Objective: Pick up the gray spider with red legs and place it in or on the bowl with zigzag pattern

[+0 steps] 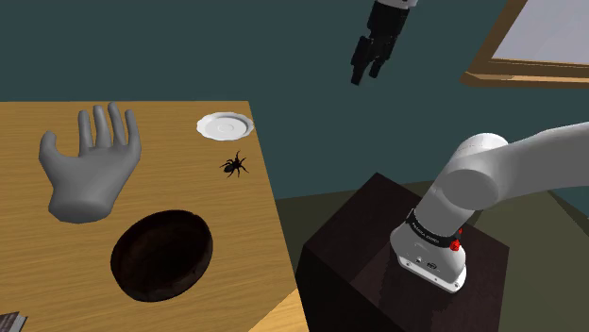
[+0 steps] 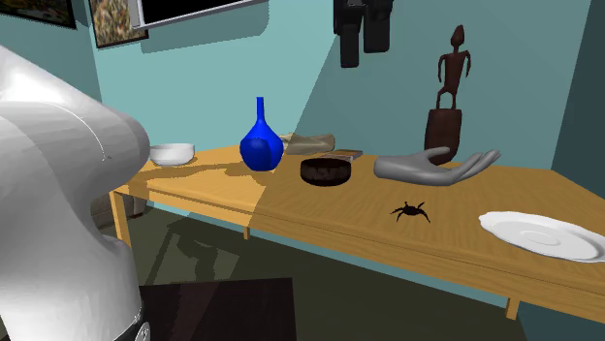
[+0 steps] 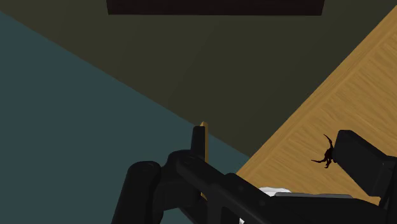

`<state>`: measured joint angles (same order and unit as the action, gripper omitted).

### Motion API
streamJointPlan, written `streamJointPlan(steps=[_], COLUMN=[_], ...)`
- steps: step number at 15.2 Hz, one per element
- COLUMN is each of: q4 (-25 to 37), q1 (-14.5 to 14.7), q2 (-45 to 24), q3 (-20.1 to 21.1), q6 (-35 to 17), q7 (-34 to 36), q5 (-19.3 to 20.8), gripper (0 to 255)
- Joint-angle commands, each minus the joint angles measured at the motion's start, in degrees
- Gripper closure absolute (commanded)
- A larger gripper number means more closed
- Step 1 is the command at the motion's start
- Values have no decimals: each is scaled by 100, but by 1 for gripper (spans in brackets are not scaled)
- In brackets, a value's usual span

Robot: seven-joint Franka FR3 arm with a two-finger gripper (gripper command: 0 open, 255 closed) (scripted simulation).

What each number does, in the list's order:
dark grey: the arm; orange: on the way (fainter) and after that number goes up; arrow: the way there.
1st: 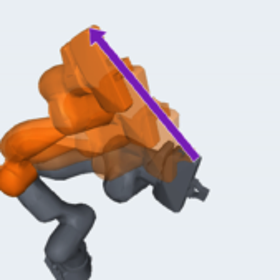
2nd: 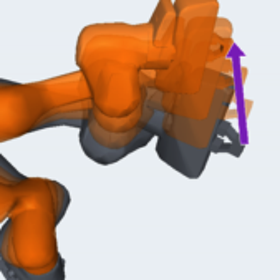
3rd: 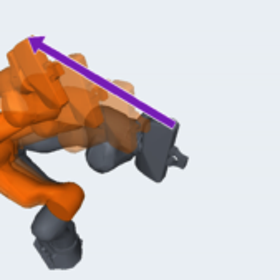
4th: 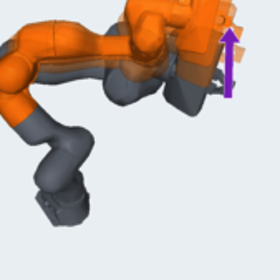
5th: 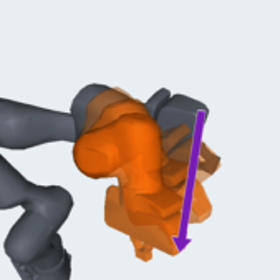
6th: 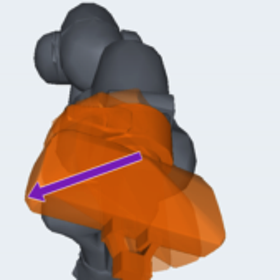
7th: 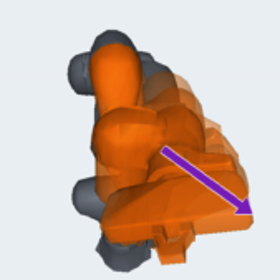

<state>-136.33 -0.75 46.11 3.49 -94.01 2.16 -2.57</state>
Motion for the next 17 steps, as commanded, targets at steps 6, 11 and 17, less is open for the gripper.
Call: streamJointPlan(steps=[6,11,17], q4=[164,476,1027], q1=[196,352,504], q2=[-951,-1957,-3206], q3=[307,624,1009], q6=[-680,-1258,-1791], q7=[-97,-151,-133], q5=[-7,75,333], gripper=[0,0,0])
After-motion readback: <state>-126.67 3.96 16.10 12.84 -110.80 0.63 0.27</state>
